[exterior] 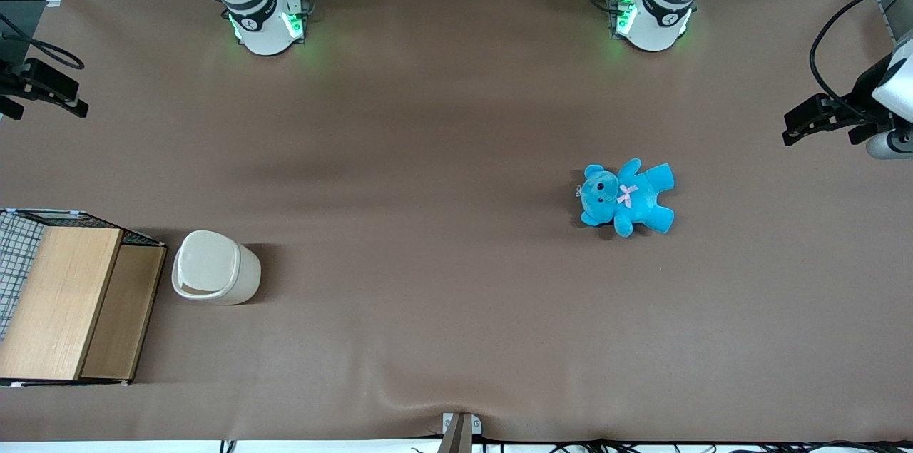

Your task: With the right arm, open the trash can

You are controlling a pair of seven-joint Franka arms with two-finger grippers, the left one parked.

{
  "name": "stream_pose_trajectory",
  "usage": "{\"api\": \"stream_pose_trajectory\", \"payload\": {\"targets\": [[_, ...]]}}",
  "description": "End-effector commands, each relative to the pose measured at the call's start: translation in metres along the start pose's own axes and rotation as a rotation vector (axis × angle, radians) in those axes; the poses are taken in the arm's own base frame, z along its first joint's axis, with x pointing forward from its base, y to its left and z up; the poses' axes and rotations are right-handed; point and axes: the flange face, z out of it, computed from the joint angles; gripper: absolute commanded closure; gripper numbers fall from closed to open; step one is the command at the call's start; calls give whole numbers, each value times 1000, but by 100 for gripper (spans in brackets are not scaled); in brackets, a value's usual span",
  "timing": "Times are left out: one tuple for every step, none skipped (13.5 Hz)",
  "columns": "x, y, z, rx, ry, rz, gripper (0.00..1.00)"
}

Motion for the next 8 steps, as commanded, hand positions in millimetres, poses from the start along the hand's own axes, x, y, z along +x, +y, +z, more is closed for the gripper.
{"api": "stream_pose_trajectory", "payload": {"targets": [[0,3,-4,-13,9,14,0],[0,1,-4,-13,9,12,0],[0,0,-4,-13,8,12,0],[0,0,-4,-13,9,12,0],[0,-1,-4,-13,7,9,0],[0,-1,-3,-13,6,9,0],[0,0,-3,-13,6,11,0],[0,-1,-3,-13,6,9,0]]}}
